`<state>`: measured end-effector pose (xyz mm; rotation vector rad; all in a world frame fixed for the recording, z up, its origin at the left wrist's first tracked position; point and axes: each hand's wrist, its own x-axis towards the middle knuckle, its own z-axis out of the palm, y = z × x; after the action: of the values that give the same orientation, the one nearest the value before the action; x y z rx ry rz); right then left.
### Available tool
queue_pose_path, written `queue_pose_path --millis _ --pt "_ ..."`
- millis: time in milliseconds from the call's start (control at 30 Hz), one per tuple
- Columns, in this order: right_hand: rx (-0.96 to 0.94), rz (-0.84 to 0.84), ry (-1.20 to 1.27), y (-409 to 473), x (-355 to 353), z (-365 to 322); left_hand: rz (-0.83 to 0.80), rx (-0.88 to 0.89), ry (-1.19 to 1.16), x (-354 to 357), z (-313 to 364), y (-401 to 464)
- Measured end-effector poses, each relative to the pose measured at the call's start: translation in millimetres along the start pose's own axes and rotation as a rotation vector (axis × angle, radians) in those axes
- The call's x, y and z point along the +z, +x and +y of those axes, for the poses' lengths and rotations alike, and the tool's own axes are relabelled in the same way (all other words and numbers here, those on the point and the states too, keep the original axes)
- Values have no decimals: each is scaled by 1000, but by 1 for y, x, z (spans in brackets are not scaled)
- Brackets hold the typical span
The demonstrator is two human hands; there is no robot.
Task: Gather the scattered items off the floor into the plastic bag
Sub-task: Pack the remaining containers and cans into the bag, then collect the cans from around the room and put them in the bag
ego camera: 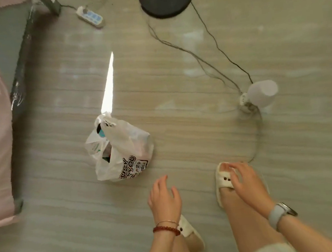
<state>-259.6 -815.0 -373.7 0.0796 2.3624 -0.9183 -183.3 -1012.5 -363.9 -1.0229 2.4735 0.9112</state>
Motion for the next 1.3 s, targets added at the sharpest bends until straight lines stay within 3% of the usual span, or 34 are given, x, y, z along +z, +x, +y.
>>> queue_pose_path --millis 333,600,800,1000,1300 --pt "469 247 159 -110 -177 65 -308 536 322 -9 237 -43" --pt "740 540 420 -146 -243 92 -460 895 493 37 392 -52" --pt "1003 806 664 -157 -264 88 -697 1191 690 72 476 -74" --pt "1165 1013 875 -148 -265 73 -784 1494 736 104 545 -83" --pt "1330 1274 1142 -159 -250 70 -995 1790 909 164 563 -160"
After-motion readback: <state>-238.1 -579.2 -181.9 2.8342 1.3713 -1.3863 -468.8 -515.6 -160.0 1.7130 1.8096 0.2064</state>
